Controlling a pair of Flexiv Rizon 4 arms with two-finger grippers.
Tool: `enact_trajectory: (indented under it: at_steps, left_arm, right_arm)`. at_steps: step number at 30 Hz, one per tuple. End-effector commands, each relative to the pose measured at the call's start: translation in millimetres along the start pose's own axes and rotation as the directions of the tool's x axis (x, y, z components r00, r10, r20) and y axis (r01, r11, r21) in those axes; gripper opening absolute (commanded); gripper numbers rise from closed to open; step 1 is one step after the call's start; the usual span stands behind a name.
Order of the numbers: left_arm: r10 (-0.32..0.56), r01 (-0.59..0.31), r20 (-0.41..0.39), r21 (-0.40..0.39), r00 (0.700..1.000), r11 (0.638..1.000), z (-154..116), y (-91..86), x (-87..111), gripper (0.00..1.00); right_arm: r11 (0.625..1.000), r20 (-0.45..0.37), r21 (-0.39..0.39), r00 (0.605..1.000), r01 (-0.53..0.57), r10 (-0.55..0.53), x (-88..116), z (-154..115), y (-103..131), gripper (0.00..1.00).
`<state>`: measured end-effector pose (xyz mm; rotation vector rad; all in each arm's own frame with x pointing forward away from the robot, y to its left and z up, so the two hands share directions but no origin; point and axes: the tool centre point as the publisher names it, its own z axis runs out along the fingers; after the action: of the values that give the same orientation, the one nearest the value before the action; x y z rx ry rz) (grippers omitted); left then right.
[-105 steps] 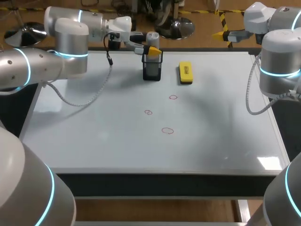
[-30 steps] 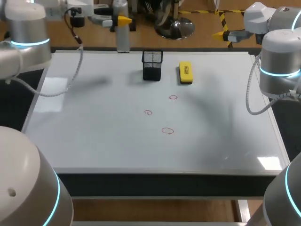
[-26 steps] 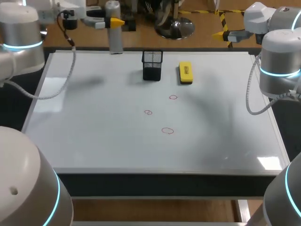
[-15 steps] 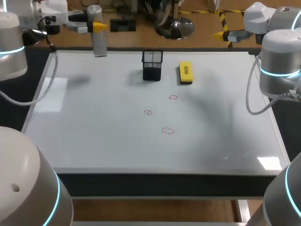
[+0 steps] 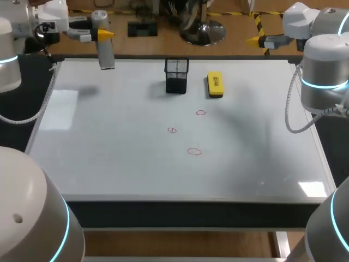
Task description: Pick up the inspection probe, press it on each red-marked spot on the whiteboard one by one, put down the probe, pick up the eraser, and wipe off all the red marks.
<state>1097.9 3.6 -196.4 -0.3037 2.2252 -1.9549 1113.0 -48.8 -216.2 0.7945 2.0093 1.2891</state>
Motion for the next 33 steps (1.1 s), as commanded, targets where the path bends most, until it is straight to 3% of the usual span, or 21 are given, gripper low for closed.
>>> enact_trajectory:
  at_steps: [1, 10, 12, 14, 17, 20, 23, 25, 30, 33]
  left_arm:
    - [0.0, 0.0, -0.004, -0.001, 1.0, 1.0, 0, -0.8, -1.6, 0.0]
    - [0.0, 0.0, -0.004, -0.001, 1.0, 1.0, 0, -0.8, -1.6, 0.0]
    - [0.0, 0.0, -0.004, -0.001, 1.0, 1.0, 0, -0.8, -1.6, 0.0]
    - [0.0, 0.0, -0.004, -0.001, 1.0, 1.0, 0, -0.8, -1.6, 0.0]
    - [0.0, 0.0, -0.004, -0.001, 1.0, 1.0, 0, -0.8, -1.6, 0.0]
    - [0.0, 0.0, -0.004, -0.001, 1.0, 1.0, 0, -0.8, -1.6, 0.0]
    - [0.0, 0.0, -0.004, -0.001, 1.0, 1.0, 0, -0.8, -1.6, 0.0]
    - [0.0, 0.0, -0.004, -0.001, 1.0, 1.0, 0, -0.8, -1.6, 0.0]
    - [0.0, 0.0, -0.004, -0.001, 1.0, 1.0, 0, -0.8, -1.6, 0.0]
    - [0.0, 0.0, -0.004, -0.001, 1.0, 1.0, 0, -0.8, -1.6, 0.0]
  right_arm:
    - [1.0, -0.002, -0.002, 1.0, 0.0, 0.0, -1, 0, -1, 1.0]
    - [1.0, -0.002, -0.002, 1.0, 0.0, 0.0, -1, 0, -1, 1.0]
    - [0.986, -0.18, 0.14, 0.981, 0.092, -0.066, 2, 11, -8, 1.0]
    - [0.952, -0.356, 0.253, 0.931, 0.174, -0.076, 9, 21, -22, 1.0]
    - [0.899, -0.47, 0.353, 0.88, 0.261, -0.071, 15, 27, -39, 1.0]
    - [0.803, -0.573, 0.435, 0.813, 0.407, -0.102, 22, 27, -50, 1.0]
    - [0.721, -0.646, 0.462, 0.753, 0.516, -0.125, 25, 26, -55, 1.0]
    - [0.639, -0.701, 0.478, 0.7, 0.603, -0.136, 26, 26, -59, 1.0]
    - [0.462, -0.815, 0.446, 0.561, 0.766, -0.144, 29, 25, -64, 1.0]
    - [0.388, -0.859, 0.423, 0.499, 0.819, -0.115, 29, 25, -67, 1.0]
